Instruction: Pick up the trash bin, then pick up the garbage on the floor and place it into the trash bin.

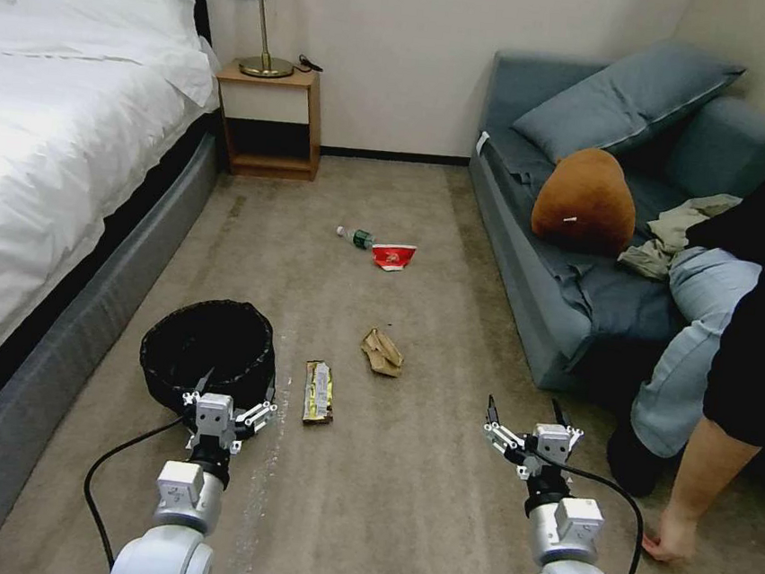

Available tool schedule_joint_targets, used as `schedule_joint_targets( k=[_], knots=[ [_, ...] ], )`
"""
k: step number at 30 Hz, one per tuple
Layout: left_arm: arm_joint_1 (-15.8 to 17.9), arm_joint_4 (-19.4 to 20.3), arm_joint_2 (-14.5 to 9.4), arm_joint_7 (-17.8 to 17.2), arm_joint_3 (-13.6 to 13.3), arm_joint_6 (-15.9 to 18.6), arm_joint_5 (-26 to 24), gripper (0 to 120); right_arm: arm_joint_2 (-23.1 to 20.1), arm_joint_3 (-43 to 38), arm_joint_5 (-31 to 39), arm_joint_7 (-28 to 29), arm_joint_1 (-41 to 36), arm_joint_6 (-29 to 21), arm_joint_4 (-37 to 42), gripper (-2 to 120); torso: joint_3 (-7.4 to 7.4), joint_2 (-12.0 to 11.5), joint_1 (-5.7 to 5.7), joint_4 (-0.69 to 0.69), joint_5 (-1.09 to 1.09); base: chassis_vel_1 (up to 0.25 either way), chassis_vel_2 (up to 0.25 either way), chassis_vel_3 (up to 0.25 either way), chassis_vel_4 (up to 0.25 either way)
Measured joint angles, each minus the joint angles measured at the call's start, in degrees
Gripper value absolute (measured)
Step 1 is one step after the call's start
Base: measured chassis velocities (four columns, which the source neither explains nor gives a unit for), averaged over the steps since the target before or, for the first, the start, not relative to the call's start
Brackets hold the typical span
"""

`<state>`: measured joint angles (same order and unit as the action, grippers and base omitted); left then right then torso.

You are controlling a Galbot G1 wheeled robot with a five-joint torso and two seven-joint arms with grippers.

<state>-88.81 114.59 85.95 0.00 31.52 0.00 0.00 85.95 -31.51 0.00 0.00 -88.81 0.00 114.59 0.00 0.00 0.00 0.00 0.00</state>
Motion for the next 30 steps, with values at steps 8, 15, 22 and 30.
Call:
schedule_joint_targets(
  k=[8,15,22,30],
  knots=[
    [0.0,0.0,0.0,0.0,0.0,0.0,0.0,100,0.0,0.0,0.0,0.0,0.0,0.0,0.0,100,0.0,0.0,0.0,0.0,0.0,0.0,0.0,0.0,0.0],
    [0.0,0.0,0.0,0.0,0.0,0.0,0.0,100,0.0,0.0,0.0,0.0,0.0,0.0,0.0,100,0.0,0.0,0.0,0.0,0.0,0.0,0.0,0.0,0.0],
    [0.0,0.0,0.0,0.0,0.0,0.0,0.0,100,0.0,0.0,0.0,0.0,0.0,0.0,0.0,100,0.0,0.0,0.0,0.0,0.0,0.0,0.0,0.0,0.0],
    [0.4,0.0,-0.4,-0.2,0.1,0.5,-0.7,99,-0.1,-0.5,0.5,0.0,0.0,-0.6,0.2,100,0.0,0.0,0.0,0.01,0.0,0.0,0.0,0.0,0.0]
  ],
)
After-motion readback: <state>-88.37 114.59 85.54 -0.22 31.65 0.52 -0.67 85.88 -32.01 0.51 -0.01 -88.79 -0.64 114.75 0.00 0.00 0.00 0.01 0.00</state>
